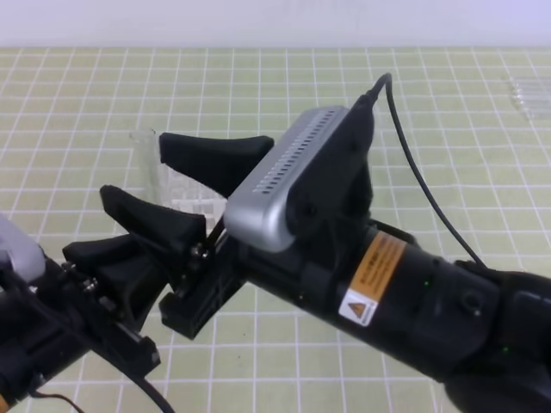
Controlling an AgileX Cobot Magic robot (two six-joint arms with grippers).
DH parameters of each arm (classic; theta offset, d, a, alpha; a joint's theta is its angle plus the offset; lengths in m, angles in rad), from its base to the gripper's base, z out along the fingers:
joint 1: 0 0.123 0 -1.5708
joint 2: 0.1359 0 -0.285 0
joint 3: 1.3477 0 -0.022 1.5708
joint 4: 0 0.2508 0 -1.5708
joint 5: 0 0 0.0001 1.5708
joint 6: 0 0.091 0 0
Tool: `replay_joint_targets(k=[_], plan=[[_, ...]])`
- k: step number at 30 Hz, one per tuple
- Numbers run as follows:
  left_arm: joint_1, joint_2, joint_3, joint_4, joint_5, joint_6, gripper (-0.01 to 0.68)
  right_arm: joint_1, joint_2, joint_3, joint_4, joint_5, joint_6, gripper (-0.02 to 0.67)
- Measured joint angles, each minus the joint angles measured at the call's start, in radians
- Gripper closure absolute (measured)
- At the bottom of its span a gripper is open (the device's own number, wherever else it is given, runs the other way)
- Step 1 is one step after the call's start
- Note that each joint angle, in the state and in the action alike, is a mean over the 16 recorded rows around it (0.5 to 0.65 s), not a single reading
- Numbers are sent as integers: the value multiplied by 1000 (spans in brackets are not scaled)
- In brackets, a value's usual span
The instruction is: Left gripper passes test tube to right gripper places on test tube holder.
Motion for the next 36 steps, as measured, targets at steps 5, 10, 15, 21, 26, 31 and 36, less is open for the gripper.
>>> replay_joint_targets(k=[5, 10, 15, 21, 26, 31, 36], plan=[[0, 0, 0, 2, 2, 0, 663, 0, -23, 0, 8, 33, -14, 604], [0, 0, 0, 3, 3, 2, 663, 0, -38, 0, 10, 64, -26, 604], [0, 0, 0, 1, -15, 3, 665, -5, -34, 0, 32, 70, -60, 604], [0, -1, 1, -3, -43, 3, 666, -20, -18, 0, 71, 59, -101, 604], [0, -1, 1, -4, -64, 4, 668, -32, -8, 0, 100, 44, -129, 604], [0, -1, 1, 1, -72, 4, 667, -39, 6, 0, 108, 30, -133, 604], [0, -1, 1, 6, -74, 4, 668, -40, 16, 0, 104, 18, -125, 604]])
